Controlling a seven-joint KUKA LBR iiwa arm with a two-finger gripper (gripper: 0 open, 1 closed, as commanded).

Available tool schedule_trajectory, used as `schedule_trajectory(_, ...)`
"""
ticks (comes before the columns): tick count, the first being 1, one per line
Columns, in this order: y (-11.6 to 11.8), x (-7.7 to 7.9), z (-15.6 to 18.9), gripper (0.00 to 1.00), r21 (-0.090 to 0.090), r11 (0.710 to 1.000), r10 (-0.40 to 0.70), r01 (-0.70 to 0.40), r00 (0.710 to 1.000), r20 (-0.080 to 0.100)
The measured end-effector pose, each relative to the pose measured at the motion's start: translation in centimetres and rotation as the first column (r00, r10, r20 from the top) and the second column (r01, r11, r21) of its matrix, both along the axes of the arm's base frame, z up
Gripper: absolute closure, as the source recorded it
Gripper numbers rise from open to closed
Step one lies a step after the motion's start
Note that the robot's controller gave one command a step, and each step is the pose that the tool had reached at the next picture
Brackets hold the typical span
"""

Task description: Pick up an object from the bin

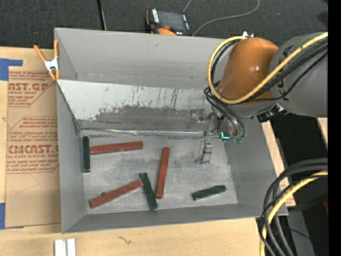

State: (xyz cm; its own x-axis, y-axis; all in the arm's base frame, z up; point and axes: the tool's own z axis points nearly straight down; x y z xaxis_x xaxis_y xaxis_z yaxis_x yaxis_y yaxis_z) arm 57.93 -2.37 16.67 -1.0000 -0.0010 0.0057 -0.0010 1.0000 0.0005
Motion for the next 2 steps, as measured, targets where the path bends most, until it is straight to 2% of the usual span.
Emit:
schedule_trajectory(1, 5.9, -1.7, -8.5, 0.00, 0.002, 0.953, 0.304, -0.304, 0.953, 0.003)
schedule_trajectory(2, 9.1, 0.9, -9.7, 0.00, 0.001, 0.934, 0.357, -0.357, 0.934, 0.009)
